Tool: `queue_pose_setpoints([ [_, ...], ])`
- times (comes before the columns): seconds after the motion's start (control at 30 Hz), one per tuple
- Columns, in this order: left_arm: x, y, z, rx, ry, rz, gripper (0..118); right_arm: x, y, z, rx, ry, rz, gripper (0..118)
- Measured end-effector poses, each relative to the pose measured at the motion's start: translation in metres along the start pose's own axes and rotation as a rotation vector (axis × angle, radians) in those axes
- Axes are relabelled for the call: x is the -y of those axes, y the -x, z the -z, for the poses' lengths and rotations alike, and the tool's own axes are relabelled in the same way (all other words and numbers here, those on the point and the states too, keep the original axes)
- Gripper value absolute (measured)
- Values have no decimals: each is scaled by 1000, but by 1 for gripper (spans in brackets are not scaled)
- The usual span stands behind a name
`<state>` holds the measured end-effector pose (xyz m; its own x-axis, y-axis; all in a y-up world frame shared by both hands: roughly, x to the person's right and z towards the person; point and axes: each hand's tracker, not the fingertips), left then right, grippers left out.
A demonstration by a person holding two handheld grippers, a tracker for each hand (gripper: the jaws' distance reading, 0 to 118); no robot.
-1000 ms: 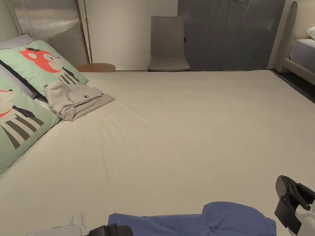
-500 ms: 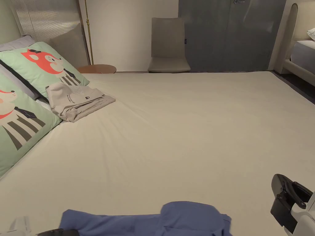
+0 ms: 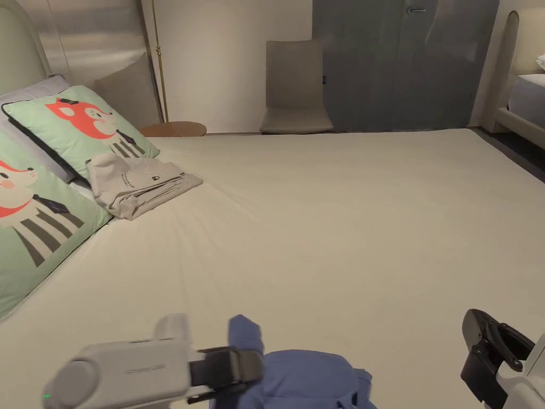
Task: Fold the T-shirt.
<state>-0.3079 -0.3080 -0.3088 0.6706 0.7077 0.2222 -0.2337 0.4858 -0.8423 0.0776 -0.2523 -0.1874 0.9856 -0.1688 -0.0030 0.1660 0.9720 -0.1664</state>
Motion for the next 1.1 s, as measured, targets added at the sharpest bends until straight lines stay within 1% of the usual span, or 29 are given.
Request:
queue_pose_setpoints([
  [0.1,16,-20,62,-91,102,77,9,-1,-15,-8,32,-8,16,1],
  [0.17,35,-45,91,-157,155,139,10,-1,-25,-12,51,-9,29,1],
  [0.2,42,-49,105,-206,172,174,14,-1,-30,-13,62,-10,36,1],
  [0.23,48,-52,117,-245,172,196,26,0,-34,-15,73,-9,42,1],
  [0.27,52,-56,120,-257,165,205,43,0,-37,-16,78,-10,45,1],
  [0.3,55,-60,122,-234,158,189,64,0,-40,-17,85,-10,50,1],
  [0.33,55,-64,120,-194,145,178,78,1,-42,-18,91,-11,53,1],
  [0.37,54,-69,114,-148,119,165,95,1,-45,-19,96,-12,56,1],
  [0.4,52,-74,104,-145,73,165,109,2,-47,-19,99,-11,61,1],
  [0.43,54,-79,95,-162,14,181,109,3,-48,-20,100,-11,66,1],
  [0.47,55,-82,86,-175,-51,205,107,3,-49,-19,100,-10,69,1],
  [0.5,58,-85,77,-216,-126,251,99,4,-50,-19,103,-9,72,1],
  [0.53,60,-86,72,-285,-176,291,82,5,-51,-19,102,-9,77,1],
  [0.57,65,-87,70,-369,-228,343,53,7,-52,-18,99,-6,86,1],
  [0.6,72,-87,72,-467,-268,426,6,8,-53,-17,96,-3,92,1],
  [0.63,78,-87,76,-558,-271,492,2,9,-53,-16,94,-1,95,1],
  [0.67,84,-83,88,-660,-264,546,1,10,-52,-15,92,1,97,1],
  [0.7,89,-80,95,-709,-248,580,1,10,-52,-14,88,3,99,1],
  [0.73,94,-79,99,-703,-212,586,1,11,-52,-14,84,4,101,1],
  [0.77,99,-79,105,-648,-174,567,1,12,-52,-14,83,3,101,1],
  [0.83,110,-84,121,-586,-133,532,1,13,-53,-14,83,6,100,1],
  [0.87,115,-89,132,-579,-126,540,1,14,-54,-13,84,9,102,1],
  [0.97,129,-107,165,-658,-147,650,1,15,-57,-14,92,11,106,1],
  [1.1,138,-126,181,-614,-149,638,1,15,-63,-16,109,11,106,1],
])
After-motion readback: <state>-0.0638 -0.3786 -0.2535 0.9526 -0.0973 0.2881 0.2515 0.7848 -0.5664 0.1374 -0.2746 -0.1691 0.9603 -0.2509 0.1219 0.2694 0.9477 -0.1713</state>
